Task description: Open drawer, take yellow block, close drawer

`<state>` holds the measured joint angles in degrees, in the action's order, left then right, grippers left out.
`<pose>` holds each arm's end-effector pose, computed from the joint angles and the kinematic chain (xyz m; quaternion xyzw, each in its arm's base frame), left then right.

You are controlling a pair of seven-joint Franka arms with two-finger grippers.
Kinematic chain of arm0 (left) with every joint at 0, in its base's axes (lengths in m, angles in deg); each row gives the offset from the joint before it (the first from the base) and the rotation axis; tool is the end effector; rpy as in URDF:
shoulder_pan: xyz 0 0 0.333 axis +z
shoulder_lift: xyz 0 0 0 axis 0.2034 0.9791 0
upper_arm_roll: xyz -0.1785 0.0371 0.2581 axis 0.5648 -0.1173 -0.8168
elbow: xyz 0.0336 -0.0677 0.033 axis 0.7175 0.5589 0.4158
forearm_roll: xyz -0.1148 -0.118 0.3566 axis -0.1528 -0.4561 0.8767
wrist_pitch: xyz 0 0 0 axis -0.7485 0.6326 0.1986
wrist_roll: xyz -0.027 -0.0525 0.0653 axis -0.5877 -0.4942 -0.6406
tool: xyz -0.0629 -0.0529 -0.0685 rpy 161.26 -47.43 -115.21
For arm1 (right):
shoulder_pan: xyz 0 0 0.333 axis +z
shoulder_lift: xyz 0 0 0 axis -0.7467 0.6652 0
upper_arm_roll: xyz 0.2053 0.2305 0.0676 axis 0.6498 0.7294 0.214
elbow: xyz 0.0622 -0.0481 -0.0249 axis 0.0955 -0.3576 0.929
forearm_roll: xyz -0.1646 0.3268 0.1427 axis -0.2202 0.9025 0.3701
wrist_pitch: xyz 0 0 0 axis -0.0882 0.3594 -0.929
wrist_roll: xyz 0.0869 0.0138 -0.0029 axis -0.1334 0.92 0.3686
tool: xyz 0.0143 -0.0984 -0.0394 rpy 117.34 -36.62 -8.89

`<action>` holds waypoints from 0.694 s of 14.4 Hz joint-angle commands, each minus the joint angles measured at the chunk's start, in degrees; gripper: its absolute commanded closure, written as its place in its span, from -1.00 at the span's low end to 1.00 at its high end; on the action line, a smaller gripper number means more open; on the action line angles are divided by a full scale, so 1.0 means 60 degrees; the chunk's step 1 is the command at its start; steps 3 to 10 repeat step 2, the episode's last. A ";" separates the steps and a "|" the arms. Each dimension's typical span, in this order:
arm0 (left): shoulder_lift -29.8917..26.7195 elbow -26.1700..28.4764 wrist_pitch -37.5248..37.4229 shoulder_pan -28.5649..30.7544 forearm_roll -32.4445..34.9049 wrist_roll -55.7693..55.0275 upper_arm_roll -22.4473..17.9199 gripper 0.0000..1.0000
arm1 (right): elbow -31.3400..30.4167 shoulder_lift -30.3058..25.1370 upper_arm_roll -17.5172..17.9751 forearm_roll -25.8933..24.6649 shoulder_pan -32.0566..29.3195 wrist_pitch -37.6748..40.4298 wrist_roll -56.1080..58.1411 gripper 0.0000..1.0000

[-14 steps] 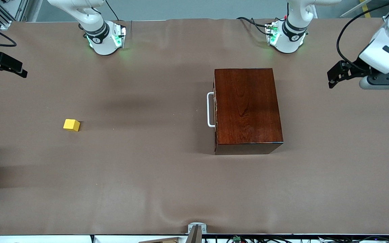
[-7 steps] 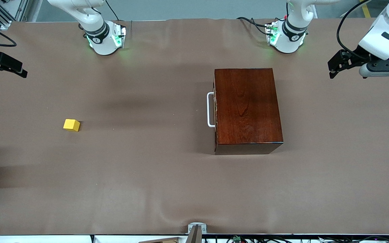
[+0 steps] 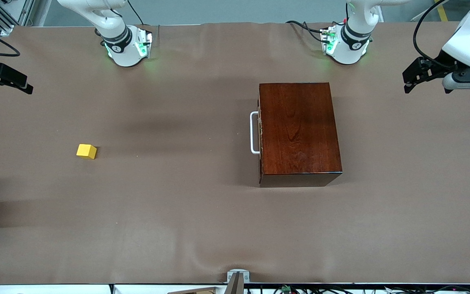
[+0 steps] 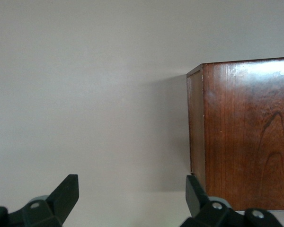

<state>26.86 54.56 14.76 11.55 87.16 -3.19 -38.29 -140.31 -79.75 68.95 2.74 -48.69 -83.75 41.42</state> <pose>0.5045 -0.0712 0.6526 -0.9987 0.0286 -0.0275 0.0328 0.5213 -0.0269 0.6541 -0.9979 0.0316 0.0518 0.0222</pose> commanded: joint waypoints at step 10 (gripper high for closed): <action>-0.0172 -0.0057 -0.0214 0.0090 -0.0198 0.0244 -0.0089 -1.00 | -0.0127 -0.0177 0.0052 0.0011 -0.0038 0.0017 -0.0159 -1.00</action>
